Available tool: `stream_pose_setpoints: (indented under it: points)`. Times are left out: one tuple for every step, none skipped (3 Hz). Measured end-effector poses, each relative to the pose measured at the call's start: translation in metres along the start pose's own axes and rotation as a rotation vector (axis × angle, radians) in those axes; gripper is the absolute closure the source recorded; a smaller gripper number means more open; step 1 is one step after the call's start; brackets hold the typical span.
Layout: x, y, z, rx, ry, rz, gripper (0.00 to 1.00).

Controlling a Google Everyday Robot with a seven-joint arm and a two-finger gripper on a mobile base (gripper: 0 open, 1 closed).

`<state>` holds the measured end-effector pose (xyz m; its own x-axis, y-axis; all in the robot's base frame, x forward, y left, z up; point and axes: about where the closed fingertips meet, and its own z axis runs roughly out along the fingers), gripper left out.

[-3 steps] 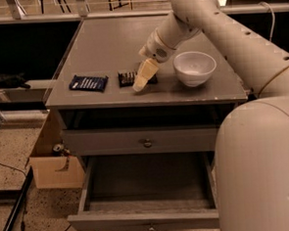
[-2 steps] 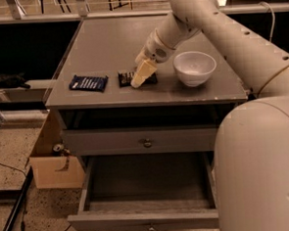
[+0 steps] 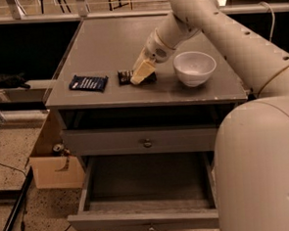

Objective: Place rxbar chocolate into middle drawer

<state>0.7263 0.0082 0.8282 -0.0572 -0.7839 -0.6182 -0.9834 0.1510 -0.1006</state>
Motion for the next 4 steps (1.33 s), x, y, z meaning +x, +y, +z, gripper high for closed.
stream_pose_setpoints:
  points:
    - [0.0,0.0,0.0,0.0,0.0,0.0,1.0]
    - [0.0,0.0,0.0,0.0,0.0,0.0,1.0]
    - [-0.008,0.006,-0.01,-0.009,0.038,-0.01,1.0]
    - [-0.015,0.01,-0.019,-0.014,0.058,-0.019,1.0]
